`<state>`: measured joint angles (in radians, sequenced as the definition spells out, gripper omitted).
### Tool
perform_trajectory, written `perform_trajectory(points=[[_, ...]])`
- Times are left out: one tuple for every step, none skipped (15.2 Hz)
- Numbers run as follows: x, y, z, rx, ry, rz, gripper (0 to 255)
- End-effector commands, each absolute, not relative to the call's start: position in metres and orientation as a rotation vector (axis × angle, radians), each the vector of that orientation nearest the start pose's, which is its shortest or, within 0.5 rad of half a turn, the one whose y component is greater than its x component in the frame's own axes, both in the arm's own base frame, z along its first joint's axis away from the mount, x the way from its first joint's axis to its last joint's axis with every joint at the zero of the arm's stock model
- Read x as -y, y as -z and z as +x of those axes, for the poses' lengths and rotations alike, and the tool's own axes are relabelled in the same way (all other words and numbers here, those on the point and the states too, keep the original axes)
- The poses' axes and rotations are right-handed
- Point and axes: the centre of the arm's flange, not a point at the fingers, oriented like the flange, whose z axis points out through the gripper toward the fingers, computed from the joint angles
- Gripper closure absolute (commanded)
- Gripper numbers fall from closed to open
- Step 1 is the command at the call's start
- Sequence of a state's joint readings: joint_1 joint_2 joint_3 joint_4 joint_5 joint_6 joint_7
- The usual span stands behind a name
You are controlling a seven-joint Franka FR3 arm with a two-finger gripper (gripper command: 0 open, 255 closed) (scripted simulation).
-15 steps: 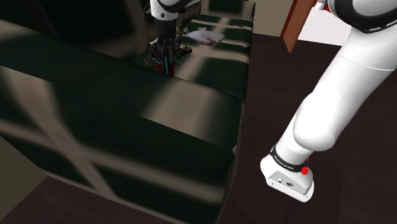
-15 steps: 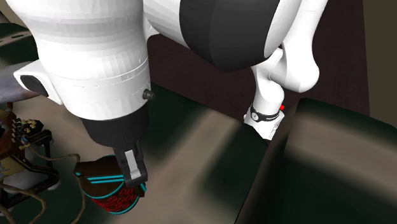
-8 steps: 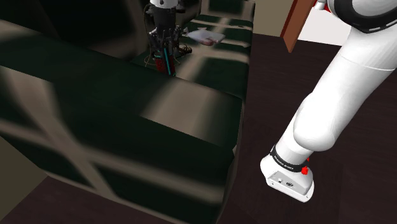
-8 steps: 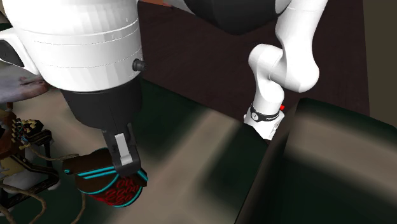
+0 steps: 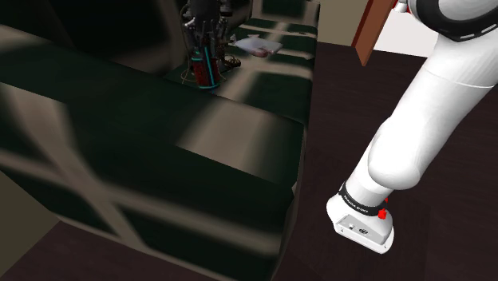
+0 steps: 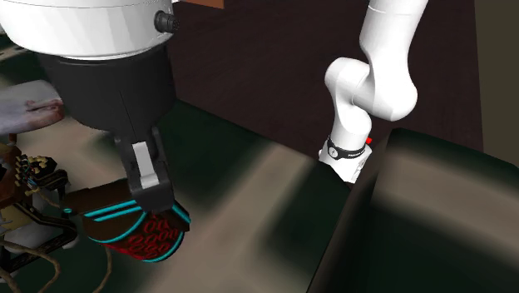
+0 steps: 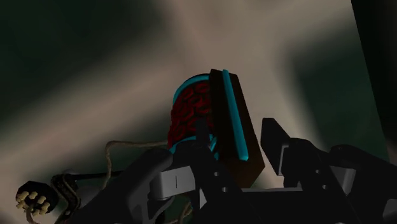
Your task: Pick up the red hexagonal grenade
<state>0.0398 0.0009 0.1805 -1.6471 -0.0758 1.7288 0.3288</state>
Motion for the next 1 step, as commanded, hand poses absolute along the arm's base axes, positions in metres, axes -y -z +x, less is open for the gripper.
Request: perform_trajectory(points=[[-0.1174,-0.6057,0.5554,-0.158,0.158,-3.184,255]])
